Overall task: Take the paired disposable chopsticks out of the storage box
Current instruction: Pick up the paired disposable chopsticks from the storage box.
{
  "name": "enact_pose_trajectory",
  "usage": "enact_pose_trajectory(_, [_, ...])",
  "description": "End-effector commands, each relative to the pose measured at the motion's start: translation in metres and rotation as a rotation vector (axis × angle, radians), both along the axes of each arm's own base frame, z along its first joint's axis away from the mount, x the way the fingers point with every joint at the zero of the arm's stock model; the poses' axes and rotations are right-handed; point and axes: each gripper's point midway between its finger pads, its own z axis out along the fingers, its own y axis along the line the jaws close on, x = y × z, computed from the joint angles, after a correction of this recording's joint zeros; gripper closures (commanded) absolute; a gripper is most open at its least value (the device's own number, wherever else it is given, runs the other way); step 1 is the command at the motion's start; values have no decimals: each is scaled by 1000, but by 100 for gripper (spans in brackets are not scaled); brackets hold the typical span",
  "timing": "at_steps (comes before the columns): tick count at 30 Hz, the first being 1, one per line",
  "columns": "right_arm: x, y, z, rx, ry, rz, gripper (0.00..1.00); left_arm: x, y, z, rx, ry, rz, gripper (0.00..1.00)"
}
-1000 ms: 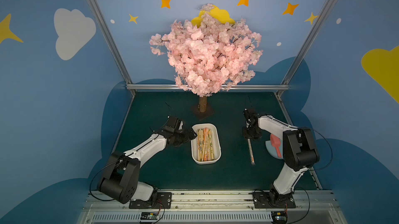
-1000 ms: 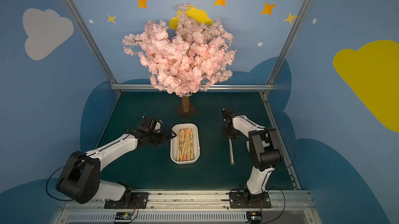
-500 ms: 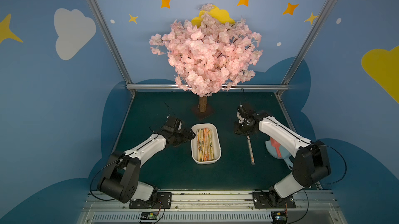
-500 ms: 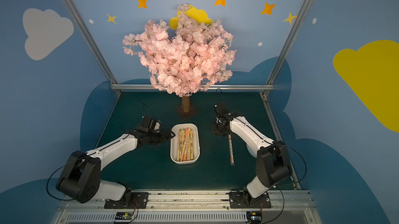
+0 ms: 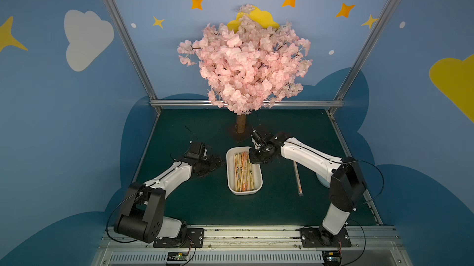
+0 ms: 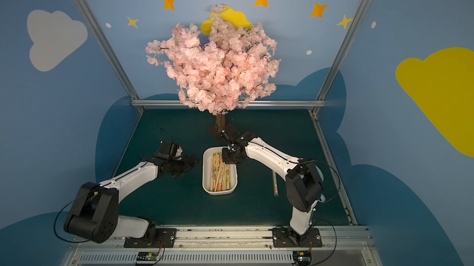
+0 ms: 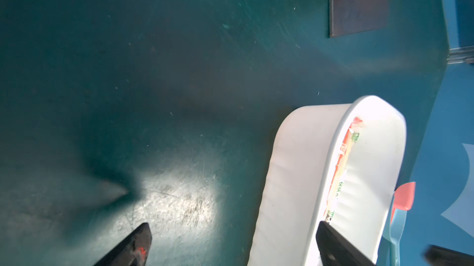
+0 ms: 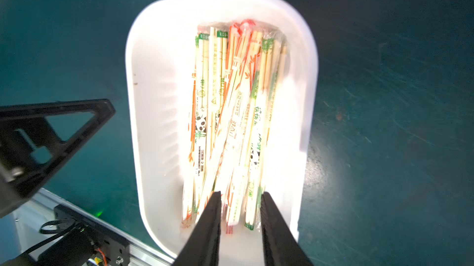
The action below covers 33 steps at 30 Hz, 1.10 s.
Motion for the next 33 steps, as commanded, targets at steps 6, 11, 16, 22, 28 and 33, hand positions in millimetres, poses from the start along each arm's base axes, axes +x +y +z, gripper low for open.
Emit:
enact_pose_trajectory(6, [-14, 26, -19, -42, 51, 12, 73, -7, 3, -2, -22, 17, -5, 0])
enact_pose_trajectory(11, [-16, 38, -32, -66, 69, 22, 73, -7, 2, -5, -39, 25, -5, 0])
enact_pose_trajectory(16, [-16, 40, -45, -113, 92, 21, 74, -7, 1, -2, -45, 17, -12, 0])
enact_pose_trajectory(22, [-17, 37, -58, -148, 111, 14, 74, -8, 1, -3, -55, 19, -14, 0])
enact_pose_trajectory(28, [-17, 38, -67, -167, 128, 10, 74, -9, 1, -3, -62, 19, -15, 0])
enact_pose_trajectory(33, [-15, 42, -70, -164, 134, 20, 74, -9, 1, -1, -63, 15, -17, 0])
